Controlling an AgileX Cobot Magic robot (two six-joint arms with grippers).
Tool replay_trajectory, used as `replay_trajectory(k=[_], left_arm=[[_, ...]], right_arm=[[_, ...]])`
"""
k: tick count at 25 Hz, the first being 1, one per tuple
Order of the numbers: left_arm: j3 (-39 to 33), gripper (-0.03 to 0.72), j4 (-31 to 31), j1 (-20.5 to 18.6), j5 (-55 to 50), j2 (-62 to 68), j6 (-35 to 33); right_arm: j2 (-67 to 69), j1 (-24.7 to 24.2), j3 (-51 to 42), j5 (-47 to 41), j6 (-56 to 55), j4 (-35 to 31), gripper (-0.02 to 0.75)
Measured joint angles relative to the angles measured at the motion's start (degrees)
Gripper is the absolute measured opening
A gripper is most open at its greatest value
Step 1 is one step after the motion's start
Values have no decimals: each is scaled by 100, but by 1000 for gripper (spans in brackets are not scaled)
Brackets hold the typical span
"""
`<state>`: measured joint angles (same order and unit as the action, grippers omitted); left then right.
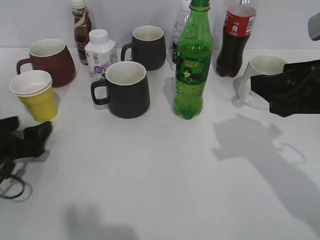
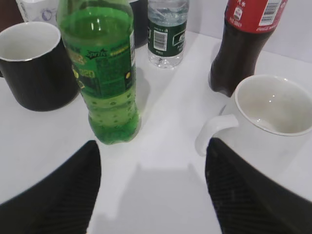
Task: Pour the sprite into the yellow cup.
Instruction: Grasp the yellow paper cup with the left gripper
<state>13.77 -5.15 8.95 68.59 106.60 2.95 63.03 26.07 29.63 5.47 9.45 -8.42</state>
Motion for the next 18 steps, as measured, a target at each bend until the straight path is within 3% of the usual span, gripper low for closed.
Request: replay_trajectory(k=[9,18], left_arm=[[1026,624,30,0,27,262,-30],[1999,585,-215,-5,-688,538,-47]], right_arm=[[0,0,0,41,0,0,502],[0,0,0,42,-4,0,503]])
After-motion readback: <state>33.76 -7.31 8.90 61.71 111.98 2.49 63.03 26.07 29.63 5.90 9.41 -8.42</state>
